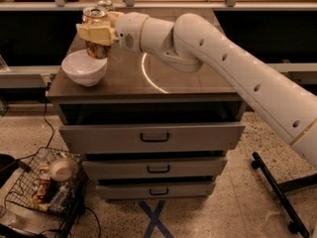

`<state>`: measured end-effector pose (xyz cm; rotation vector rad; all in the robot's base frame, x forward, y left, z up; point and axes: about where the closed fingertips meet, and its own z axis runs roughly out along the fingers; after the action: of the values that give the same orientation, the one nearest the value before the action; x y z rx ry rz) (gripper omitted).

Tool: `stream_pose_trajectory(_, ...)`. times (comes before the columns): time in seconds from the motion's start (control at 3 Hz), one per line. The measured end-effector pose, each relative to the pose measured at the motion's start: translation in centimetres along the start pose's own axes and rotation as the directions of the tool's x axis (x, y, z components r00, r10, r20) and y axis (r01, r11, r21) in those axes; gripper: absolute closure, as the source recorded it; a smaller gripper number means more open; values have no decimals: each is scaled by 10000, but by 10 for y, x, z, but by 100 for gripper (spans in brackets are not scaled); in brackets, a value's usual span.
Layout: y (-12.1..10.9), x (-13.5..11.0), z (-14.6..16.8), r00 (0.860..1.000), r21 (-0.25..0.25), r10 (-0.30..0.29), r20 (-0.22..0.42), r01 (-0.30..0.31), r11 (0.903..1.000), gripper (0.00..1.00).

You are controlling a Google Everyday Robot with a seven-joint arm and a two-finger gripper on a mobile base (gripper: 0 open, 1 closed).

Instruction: Place orange can into white bowl

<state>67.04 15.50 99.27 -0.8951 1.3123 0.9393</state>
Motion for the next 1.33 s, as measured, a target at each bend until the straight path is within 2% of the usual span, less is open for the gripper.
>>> stream_pose_trajectory(0.33, 19, 1, 15, 9999, -483, -102, 42, 104, 9988, 100)
stream_pose_trajectory(0.67, 38, 22, 33, 9999, -1016, 101, -99, -111, 9948, 100)
stream_pose_trajectory(1.0, 48, 35, 39, 9997, -1407, 119, -198, -146, 9899, 100)
stream_pose_trajectory(1.33, 50, 33, 41, 9998, -1431, 114, -184, -139, 9896, 74)
